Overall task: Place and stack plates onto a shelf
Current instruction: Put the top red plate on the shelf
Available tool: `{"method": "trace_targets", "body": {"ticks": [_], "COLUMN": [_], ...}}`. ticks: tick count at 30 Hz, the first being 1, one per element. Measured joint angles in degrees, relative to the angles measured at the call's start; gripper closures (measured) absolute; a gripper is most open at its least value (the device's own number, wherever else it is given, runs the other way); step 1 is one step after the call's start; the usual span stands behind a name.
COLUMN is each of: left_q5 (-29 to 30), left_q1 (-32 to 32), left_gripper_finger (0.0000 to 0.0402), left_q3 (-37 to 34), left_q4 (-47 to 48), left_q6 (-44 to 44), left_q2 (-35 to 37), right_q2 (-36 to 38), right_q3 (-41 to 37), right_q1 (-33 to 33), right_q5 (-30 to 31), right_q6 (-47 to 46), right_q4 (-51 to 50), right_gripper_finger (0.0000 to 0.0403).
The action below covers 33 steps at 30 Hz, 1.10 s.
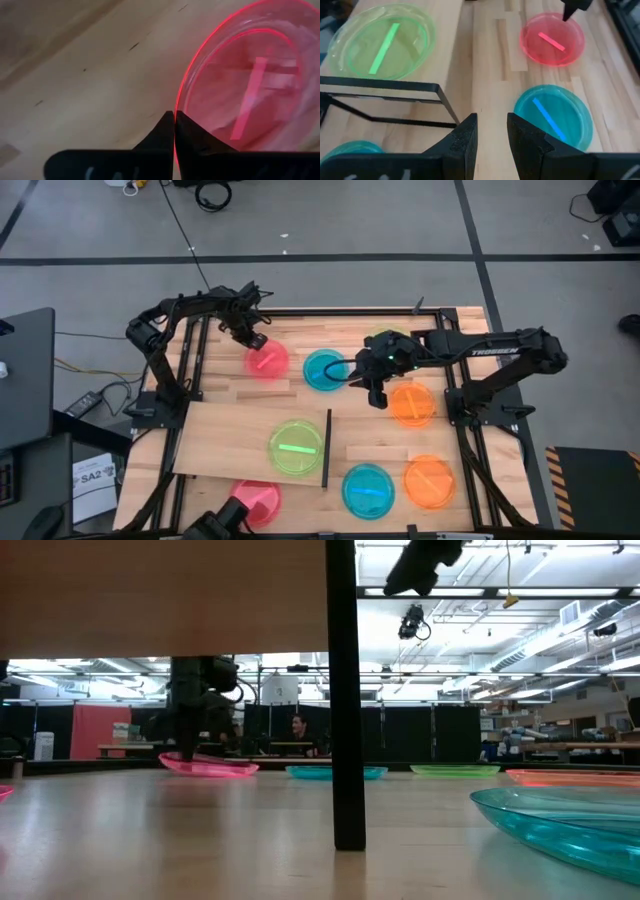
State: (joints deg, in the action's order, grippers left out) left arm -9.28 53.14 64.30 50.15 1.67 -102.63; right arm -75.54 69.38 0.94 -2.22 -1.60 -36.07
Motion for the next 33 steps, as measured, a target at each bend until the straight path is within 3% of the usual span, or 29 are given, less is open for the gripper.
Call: {"method": "trace_targets", "body": {"ticks": [9, 18, 27, 33], "left_q5": [0.0, 0.0, 0.0, -5.8], "left_q1": [0.0, -0.2, -3.8, -8.5], "left_gripper_finger": [0.0397, 0.0397, 0.0397, 0.0398], "left_q3": [12.0, 29.2, 47.4, 48.5], "left_q4": [9.9, 22.5, 39.9, 39.9], "left_q6": [0.0, 0.0, -1.1, -0.6], "left_q2": [0.1, 0.2, 0.3, 5.7], "right_q2": [9.2, 14.0, 14.8, 14.8], "right_q3": [-16.1, -30.2, -36.6, -37.4], "right_q1": [0.1, 0.6, 1.5, 1.5], "right_q5": [4.0, 4.2, 4.2, 4.2], "right_q6": [-5.3, -10.6, -13.9, -13.9], "right_q4": [13.6, 27.3, 32.8, 34.0], "right_gripper_finger": [0.0291, 0.0291, 0.0291, 0.0291]}}
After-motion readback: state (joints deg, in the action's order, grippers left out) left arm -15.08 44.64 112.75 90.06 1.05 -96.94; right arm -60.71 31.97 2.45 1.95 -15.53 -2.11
